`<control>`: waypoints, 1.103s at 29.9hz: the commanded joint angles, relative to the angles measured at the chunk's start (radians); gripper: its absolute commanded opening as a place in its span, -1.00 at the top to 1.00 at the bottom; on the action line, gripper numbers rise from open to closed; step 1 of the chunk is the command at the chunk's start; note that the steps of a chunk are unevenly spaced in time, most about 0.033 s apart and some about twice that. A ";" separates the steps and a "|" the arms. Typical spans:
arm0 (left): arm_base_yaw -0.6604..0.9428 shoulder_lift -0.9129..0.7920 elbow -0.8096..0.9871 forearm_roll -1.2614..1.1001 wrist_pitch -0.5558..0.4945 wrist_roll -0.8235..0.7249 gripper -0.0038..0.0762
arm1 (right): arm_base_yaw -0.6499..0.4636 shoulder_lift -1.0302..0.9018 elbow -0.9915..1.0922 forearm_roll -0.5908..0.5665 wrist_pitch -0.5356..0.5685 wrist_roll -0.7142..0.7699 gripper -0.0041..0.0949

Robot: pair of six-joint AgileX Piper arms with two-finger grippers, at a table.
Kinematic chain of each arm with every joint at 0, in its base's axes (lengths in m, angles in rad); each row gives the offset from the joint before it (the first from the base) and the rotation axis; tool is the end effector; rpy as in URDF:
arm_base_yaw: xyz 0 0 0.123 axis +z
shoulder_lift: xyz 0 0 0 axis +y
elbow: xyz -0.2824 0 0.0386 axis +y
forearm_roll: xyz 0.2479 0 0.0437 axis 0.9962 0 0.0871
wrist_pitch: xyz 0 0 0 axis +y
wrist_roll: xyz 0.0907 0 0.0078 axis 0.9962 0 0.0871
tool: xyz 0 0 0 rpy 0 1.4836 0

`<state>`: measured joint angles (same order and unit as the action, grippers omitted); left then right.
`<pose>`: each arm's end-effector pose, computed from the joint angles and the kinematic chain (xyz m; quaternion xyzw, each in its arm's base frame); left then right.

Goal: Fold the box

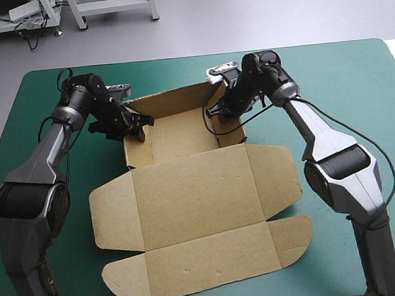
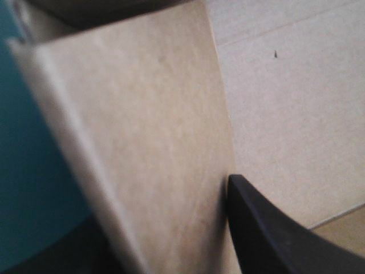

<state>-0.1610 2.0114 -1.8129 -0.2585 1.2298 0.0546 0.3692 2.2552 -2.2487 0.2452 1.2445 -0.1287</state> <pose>0.4189 -0.0903 0.2701 0.0773 0.9825 -0.1315 0.1068 0.4516 0.1972 0.2784 -0.2250 0.9457 0.1446 0.1846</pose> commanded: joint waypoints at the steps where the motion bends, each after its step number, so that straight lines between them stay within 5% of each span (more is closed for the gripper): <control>1: -0.007 -0.084 -0.074 -0.039 0.060 -0.013 0.04 | -0.004 -0.069 -0.083 0.016 0.010 -0.015 0.15; 11: -0.007 -0.119 -0.102 0.020 0.060 -0.013 0.04 | -0.004 -0.069 -0.130 -0.021 0.010 0.009 0.14; 24: -0.007 -0.113 -0.105 0.097 0.060 -0.013 0.04 | -0.004 -0.069 -0.130 -0.148 0.007 0.007 -0.10; 33: -0.007 -0.185 -0.201 0.086 0.060 -0.013 0.04 | -0.004 -0.070 -0.175 -0.102 0.011 0.009 -0.09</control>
<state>-0.1621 1.9413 -1.9452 -0.1536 1.2399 0.0507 0.3690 2.2552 -2.3652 0.1078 1.2476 -0.1164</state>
